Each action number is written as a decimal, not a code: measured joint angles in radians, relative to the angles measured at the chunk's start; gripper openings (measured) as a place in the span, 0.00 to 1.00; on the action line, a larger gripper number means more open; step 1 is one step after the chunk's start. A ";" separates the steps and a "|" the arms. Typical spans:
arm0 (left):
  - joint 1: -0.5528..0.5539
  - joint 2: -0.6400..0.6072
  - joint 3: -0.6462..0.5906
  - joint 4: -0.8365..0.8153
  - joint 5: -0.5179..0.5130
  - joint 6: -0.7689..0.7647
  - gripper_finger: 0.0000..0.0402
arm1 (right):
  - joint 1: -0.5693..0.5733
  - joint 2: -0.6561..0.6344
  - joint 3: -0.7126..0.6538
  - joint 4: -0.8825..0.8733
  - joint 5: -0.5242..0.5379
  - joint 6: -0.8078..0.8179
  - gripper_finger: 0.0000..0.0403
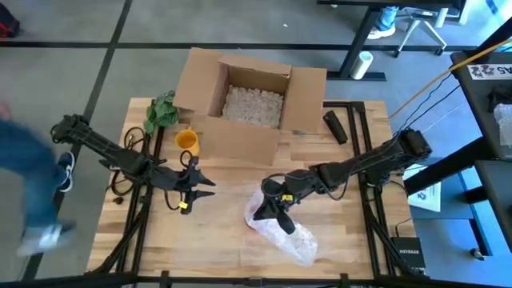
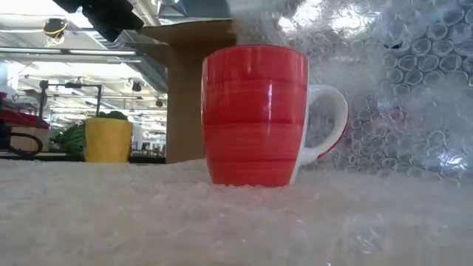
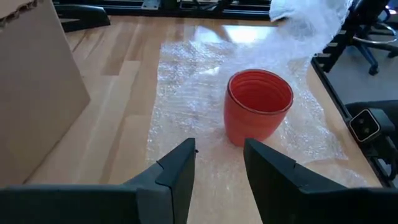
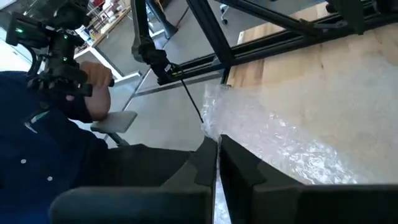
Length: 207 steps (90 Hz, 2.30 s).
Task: Wrap mug
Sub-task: Wrap the red mug with the bubble wrap
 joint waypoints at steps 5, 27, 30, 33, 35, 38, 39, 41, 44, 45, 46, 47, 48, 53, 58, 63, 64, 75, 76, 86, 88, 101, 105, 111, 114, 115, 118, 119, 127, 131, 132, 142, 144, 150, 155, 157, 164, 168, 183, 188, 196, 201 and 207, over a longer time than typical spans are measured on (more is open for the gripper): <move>0.000 0.000 0.000 -0.001 0.000 0.000 0.30 | 0.000 0.000 0.000 -0.003 -0.003 0.001 0.00; 0.000 0.000 0.000 0.001 0.000 0.000 0.30 | 0.000 0.000 0.000 -0.014 -0.004 0.009 0.00; 0.000 0.000 0.000 0.002 0.000 0.001 0.30 | 0.000 0.002 0.000 -0.018 -0.004 0.010 0.00; 0.000 0.000 0.000 0.005 0.000 0.005 0.30 | 0.000 0.008 0.000 -0.015 -0.004 0.010 0.00; 0.000 0.000 0.000 0.008 0.000 0.010 0.30 | 0.000 0.011 0.000 -0.014 -0.004 0.012 0.00; 0.000 0.000 0.000 0.011 0.000 0.011 0.30 | 0.000 0.017 0.000 -0.019 -0.004 0.017 0.00; 0.000 0.000 0.000 0.012 0.000 0.011 0.30 | 0.000 0.021 0.000 -0.021 -0.004 0.019 0.00; 0.000 0.000 0.000 0.014 0.000 0.011 0.30 | 0.000 0.031 0.000 -0.018 -0.005 0.025 0.00; 0.000 0.000 0.000 0.021 0.000 0.015 0.30 | 0.000 0.047 0.000 -0.010 -0.007 0.032 0.00; 0.000 0.000 0.000 0.024 0.000 0.017 0.30 | 0.000 0.052 0.000 -0.010 -0.009 0.035 0.00; 0.000 0.000 0.000 0.027 0.000 0.018 0.30 | 0.000 0.057 0.000 -0.011 -0.011 0.038 0.00; 0.000 0.000 0.000 0.029 0.000 0.020 0.30 | 0.000 0.062 0.000 -0.013 -0.013 0.041 0.00; 0.000 0.000 0.000 0.032 0.000 0.021 0.30 | 0.000 0.068 0.000 -0.015 -0.015 0.046 0.00; 0.000 0.000 0.000 0.038 0.000 0.029 0.30 | 0.000 0.101 -0.001 -0.014 -0.022 0.059 0.00; 0.000 0.000 0.000 0.039 0.000 0.035 0.30 | -0.001 0.128 -0.001 -0.014 -0.020 0.062 0.00; 0.000 0.007 0.000 0.049 0.000 0.034 0.30 | -0.006 0.148 -0.001 -0.005 -0.020 0.069 0.00; 0.000 0.009 0.000 0.053 0.000 0.034 0.30 | -0.007 0.150 -0.001 -0.004 -0.020 0.070 0.00; 0.000 0.076 -0.008 0.183 0.000 0.067 0.30 | -0.020 0.168 -0.001 0.010 -0.027 0.079 0.00; 0.000 0.086 -0.010 0.200 0.000 0.073 0.30 | -0.021 0.168 -0.001 0.009 -0.029 0.079 0.00; 0.003 0.208 -0.013 0.349 0.030 0.170 0.30 | -0.028 0.167 -0.001 0.016 -0.030 0.078 0.00; 0.006 0.234 -0.014 0.381 0.041 0.188 0.30 | -0.027 0.167 -0.001 0.015 -0.030 0.079 0.00; 0.055 0.375 -0.001 0.543 0.144 0.247 0.30 | -0.027 0.167 -0.001 0.012 -0.030 0.080 0.00; 0.073 0.409 0.001 0.577 0.160 0.248 0.30 | -0.027 0.167 -0.001 0.011 -0.030 0.080 0.00; 0.095 0.458 0.002 0.629 0.191 0.248 0.30 | -0.026 0.167 -0.001 0.010 -0.030 0.079 0.00; 0.103 0.478 0.002 0.659 0.216 0.248 0.30 | -0.026 0.167 -0.001 0.010 -0.030 0.079 0.00; 0.105 0.485 0.002 0.668 0.227 0.248 0.30 | -0.026 0.167 -0.001 0.010 -0.030 0.079 0.00; 0.109 0.504 0.002 0.694 0.256 0.248 0.30 | -0.026 0.167 -0.001 0.009 -0.030 0.079 0.00; 0.111 0.510 0.002 0.704 0.265 0.248 0.30 | -0.026 0.167 -0.001 0.009 -0.030 0.079 0.00; 0.111 0.548 0.003 0.753 0.323 0.240 0.30 | -0.026 0.167 -0.001 0.005 -0.030 0.074 0.00; 0.110 0.562 0.003 0.753 0.338 0.227 0.30 | -0.026 0.167 -0.001 0.006 -0.030 0.072 0.00; 0.110 0.564 0.003 0.752 0.342 0.223 0.30 | -0.026 0.167 -0.001 0.006 -0.030 0.071 0.00; 0.111 0.580 0.003 0.751 0.404 0.194 0.30 | -0.026 0.167 -0.001 0.005 -0.030 0.070 0.00; 0.111 0.581 0.003 0.752 0.414 0.190 0.30 | -0.026 0.167 -0.001 0.005 -0.030 0.069 0.00; 0.110 0.584 0.003 0.755 0.429 0.180 0.30 | -0.026 0.167 -0.001 0.005 -0.030 0.063 0.00; 0.109 0.584 0.003 0.754 0.432 0.179 0.30 | -0.026 0.167 -0.001 0.005 -0.030 0.061 0.00; 0.109 0.584 0.003 0.754 0.432 0.180 0.30 | -0.026 0.167 -0.001 0.005 -0.030 0.061 0.00; 0.109 0.584 0.003 0.760 0.432 0.185 0.30 | -0.026 0.167 -0.001 0.005 -0.030 0.061 0.00; 0.109 0.584 0.003 0.769 0.432 0.193 0.30 | -0.026 0.167 -0.001 0.005 -0.030 0.061 0.00; 0.109 0.585 0.003 0.818 0.432 0.214 0.30 | -0.026 0.167 -0.001 0.005 -0.029 0.061 0.00; 0.109 0.595 0.003 0.818 0.432 0.214 0.30 | -0.026 0.167 -0.001 0.006 -0.029 0.061 0.00; 0.109 0.633 0.003 0.846 0.434 0.214 0.30 | -0.026 0.167 -0.001 0.006 -0.029 0.061 0.00; 0.110 0.663 0.008 0.870 0.457 0.208 0.30 | -0.026 0.167 -0.001 0.007 -0.028 0.059 0.00; 0.113 0.695 0.030 0.869 0.483 0.202 0.30 | -0.026 0.167 -0.001 0.008 -0.028 0.058 0.00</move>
